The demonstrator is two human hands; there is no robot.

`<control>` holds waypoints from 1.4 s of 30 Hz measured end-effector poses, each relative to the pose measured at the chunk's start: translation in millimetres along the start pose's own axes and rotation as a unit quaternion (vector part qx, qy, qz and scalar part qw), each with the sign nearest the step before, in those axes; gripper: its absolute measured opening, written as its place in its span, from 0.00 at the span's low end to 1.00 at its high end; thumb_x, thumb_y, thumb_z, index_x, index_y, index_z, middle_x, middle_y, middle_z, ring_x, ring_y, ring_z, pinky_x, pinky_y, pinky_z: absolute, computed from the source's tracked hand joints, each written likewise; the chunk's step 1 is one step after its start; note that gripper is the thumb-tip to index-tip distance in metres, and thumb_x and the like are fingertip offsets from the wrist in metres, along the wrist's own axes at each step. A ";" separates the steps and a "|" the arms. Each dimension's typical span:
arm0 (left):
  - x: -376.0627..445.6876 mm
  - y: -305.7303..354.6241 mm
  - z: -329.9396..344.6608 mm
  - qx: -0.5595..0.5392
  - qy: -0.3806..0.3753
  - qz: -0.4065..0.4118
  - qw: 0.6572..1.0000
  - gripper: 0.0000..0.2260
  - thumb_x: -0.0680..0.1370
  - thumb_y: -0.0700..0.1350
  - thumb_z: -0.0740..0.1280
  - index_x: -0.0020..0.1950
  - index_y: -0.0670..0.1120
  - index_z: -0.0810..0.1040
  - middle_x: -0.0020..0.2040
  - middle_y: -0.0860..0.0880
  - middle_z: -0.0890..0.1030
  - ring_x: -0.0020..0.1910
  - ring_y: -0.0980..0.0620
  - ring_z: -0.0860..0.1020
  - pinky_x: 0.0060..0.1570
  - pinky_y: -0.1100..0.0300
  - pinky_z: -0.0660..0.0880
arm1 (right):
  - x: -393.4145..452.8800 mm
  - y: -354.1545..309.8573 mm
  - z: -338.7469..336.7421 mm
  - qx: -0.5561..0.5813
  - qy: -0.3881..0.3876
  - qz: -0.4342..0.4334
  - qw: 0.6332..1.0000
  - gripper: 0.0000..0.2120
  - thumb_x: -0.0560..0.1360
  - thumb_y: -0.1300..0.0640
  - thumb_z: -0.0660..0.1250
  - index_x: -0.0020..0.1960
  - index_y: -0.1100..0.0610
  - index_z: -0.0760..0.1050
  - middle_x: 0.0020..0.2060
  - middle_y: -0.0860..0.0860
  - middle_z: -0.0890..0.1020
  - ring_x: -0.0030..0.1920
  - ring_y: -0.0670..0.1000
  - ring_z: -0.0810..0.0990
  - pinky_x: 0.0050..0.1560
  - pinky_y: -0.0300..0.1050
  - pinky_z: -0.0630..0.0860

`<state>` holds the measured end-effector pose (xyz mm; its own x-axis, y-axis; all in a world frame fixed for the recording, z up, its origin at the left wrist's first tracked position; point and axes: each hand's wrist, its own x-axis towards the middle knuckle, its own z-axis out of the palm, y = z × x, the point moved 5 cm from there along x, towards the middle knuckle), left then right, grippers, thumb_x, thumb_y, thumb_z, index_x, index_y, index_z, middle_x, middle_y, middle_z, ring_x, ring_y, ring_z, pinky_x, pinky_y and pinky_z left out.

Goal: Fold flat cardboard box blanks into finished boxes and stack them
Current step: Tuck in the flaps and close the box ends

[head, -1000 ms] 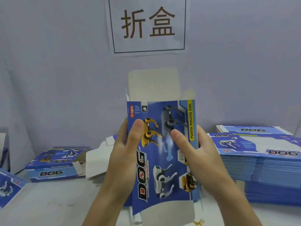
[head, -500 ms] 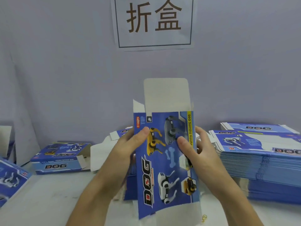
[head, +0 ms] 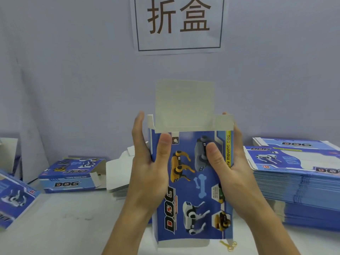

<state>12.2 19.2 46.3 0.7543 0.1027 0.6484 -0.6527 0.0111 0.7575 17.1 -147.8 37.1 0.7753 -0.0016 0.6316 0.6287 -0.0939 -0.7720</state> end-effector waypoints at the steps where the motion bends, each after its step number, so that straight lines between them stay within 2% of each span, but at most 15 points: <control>1: 0.4 4.8 -0.1 0.001 -0.009 0.023 1.000 0.31 0.71 0.70 0.59 0.74 0.72 0.56 0.69 0.67 0.72 0.69 0.57 0.74 0.65 0.46 0.76 | 0.3 1.2 -0.5 -0.005 0.002 -0.005 1.000 0.35 0.74 0.33 0.64 0.76 0.31 0.53 0.68 0.39 0.75 0.66 0.42 0.76 0.66 0.48 0.77; 3: 0.8 10.1 1.2 -0.022 -0.029 0.053 0.998 0.26 0.74 0.65 0.58 0.72 0.72 0.57 0.67 0.70 0.72 0.67 0.60 0.75 0.59 0.52 0.79 | 0.7 0.4 1.1 -0.015 0.007 -0.029 0.999 0.36 0.73 0.35 0.64 0.78 0.36 0.56 0.65 0.35 0.76 0.63 0.33 0.75 0.58 0.29 0.75; 5: 1.4 7.4 0.5 -0.049 -0.037 0.057 0.996 0.23 0.77 0.62 0.59 0.72 0.67 0.63 0.67 0.66 0.74 0.65 0.59 0.77 0.52 0.57 0.82 | 1.4 -0.4 3.2 -0.013 0.007 -0.042 0.999 0.32 0.74 0.38 0.65 0.76 0.39 0.62 0.59 0.33 0.79 0.59 0.33 0.78 0.53 0.25 0.74; 9: -0.5 2.6 1.1 -0.024 -0.055 0.014 0.998 0.15 0.79 0.64 0.57 0.64 0.67 0.74 0.68 0.50 0.77 0.68 0.43 0.75 0.63 0.35 0.73 | 0.8 -3.2 1.5 0.024 -0.013 -0.025 0.999 0.19 0.75 0.38 0.68 0.65 0.38 0.70 0.51 0.47 0.84 0.52 0.48 0.85 0.46 0.43 0.83; 12: -4.7 -0.1 5.4 -0.052 -0.043 -0.021 0.998 0.14 0.77 0.64 0.59 0.53 0.61 0.78 0.55 0.44 0.83 0.55 0.38 0.82 0.55 0.31 0.77 | -1.4 -5.9 -1.6 0.079 -0.031 0.007 0.996 0.27 0.70 0.27 0.65 0.58 0.46 0.72 0.48 0.60 0.81 0.50 0.60 0.85 0.50 0.63 0.82; 16: -7.6 -4.3 12.1 -0.119 -0.002 -0.081 0.990 0.16 0.78 0.64 0.63 0.39 0.54 0.77 0.39 0.45 0.81 0.38 0.47 0.83 0.36 0.53 0.81 | 2.6 -8.6 -6.4 0.073 0.005 0.027 0.997 0.27 0.74 0.32 0.61 0.48 0.58 0.70 0.42 0.69 0.72 0.41 0.68 0.77 0.48 0.71 0.76; 20: -3.1 -5.5 6.7 -0.102 0.018 -0.103 0.989 0.13 0.75 0.53 0.59 0.35 0.47 0.72 0.34 0.43 0.76 0.32 0.45 0.76 0.34 0.51 0.73 | 5.5 -6.2 -5.4 0.045 0.026 0.048 0.997 0.21 0.65 0.40 0.59 0.44 0.58 0.70 0.33 0.56 0.67 0.35 0.56 0.69 0.36 0.55 0.69; 22: -2.0 -4.2 4.3 -0.121 0.016 -0.089 0.989 0.10 0.81 0.48 0.57 0.44 0.53 0.76 0.33 0.46 0.79 0.30 0.46 0.79 0.32 0.53 0.76 | 3.9 -3.8 -3.7 0.073 0.038 0.058 0.995 0.15 0.65 0.43 0.60 0.49 0.48 0.72 0.27 0.45 0.66 0.30 0.49 0.68 0.31 0.45 0.68; 25: -2.0 1.3 3.7 -0.145 -0.008 -0.072 0.987 0.14 0.85 0.46 0.54 0.58 0.67 0.70 0.33 0.59 0.84 0.33 0.51 0.85 0.29 0.60 0.80 | 1.7 -5.4 2.7 0.119 0.023 0.069 0.990 0.25 0.70 0.50 0.56 0.65 0.34 0.68 0.25 0.40 0.63 0.25 0.43 0.64 0.26 0.34 0.68; 29: -1.2 2.8 -0.6 -0.136 0.023 -0.042 0.990 0.10 0.77 0.51 0.57 0.47 0.52 0.77 0.42 0.43 0.82 0.40 0.40 0.81 0.33 0.53 0.79 | 0.8 -12.3 7.7 0.158 0.001 0.037 0.987 0.12 0.73 0.51 0.56 0.49 0.44 0.77 0.32 0.50 0.73 0.34 0.51 0.75 0.34 0.45 0.74; 32: -3.5 1.1 -6.4 -0.139 0.068 -0.037 0.987 0.18 0.73 0.56 0.57 0.46 0.43 0.77 0.48 0.40 0.83 0.46 0.39 0.84 0.35 0.51 0.80 | -4.9 -6.5 5.4 0.176 -0.003 0.016 0.984 0.20 0.78 0.46 0.53 0.54 0.59 0.76 0.49 0.61 0.81 0.48 0.57 0.83 0.44 0.49 0.80; 35: -1.2 -0.1 -8.1 -0.078 0.066 -0.052 0.993 0.19 0.73 0.59 0.59 0.45 0.44 0.74 0.47 0.47 0.84 0.45 0.45 0.85 0.35 0.52 0.79 | 4.4 -9.4 7.1 0.082 -0.048 0.025 0.995 0.29 0.81 0.41 0.56 0.59 0.68 0.74 0.42 0.47 0.86 0.45 0.43 0.85 0.44 0.34 0.79; 38: -2.0 8.2 -7.1 -0.085 0.021 -0.091 0.992 0.23 0.74 0.67 0.59 0.45 0.47 0.76 0.38 0.44 0.80 0.39 0.45 0.83 0.44 0.44 0.78 | 17.4 -27.1 6.8 -0.027 -0.038 0.027 0.999 0.40 0.61 0.18 0.60 0.55 0.49 0.76 0.37 0.31 0.83 0.42 0.31 0.81 0.43 0.25 0.74; 40: 0.9 18.8 -3.6 -0.102 -0.017 -0.110 0.988 0.24 0.76 0.69 0.57 0.46 0.50 0.79 0.35 0.48 0.78 0.41 0.47 0.83 0.55 0.41 0.78 | 8.2 -31.7 -4.2 -0.079 -0.004 0.004 0.997 0.25 0.67 0.21 0.56 0.49 0.38 0.77 0.44 0.31 0.81 0.48 0.31 0.78 0.50 0.29 0.73; 42: 11.5 30.2 5.5 -0.090 -0.061 -0.103 0.989 0.16 0.82 0.53 0.56 0.48 0.48 0.81 0.34 0.54 0.84 0.37 0.55 0.85 0.45 0.58 0.82 | 0.5 -35.7 -17.3 -0.084 0.041 0.001 0.996 0.25 0.72 0.26 0.55 0.48 0.46 0.74 0.44 0.38 0.79 0.47 0.38 0.77 0.53 0.40 0.73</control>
<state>1.5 15.3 77.0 0.8681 -0.0410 0.4946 -0.4784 0.1967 0.8559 -6.0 -161.7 66.3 0.7651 -0.0836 0.6385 0.6021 -0.2586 -0.7554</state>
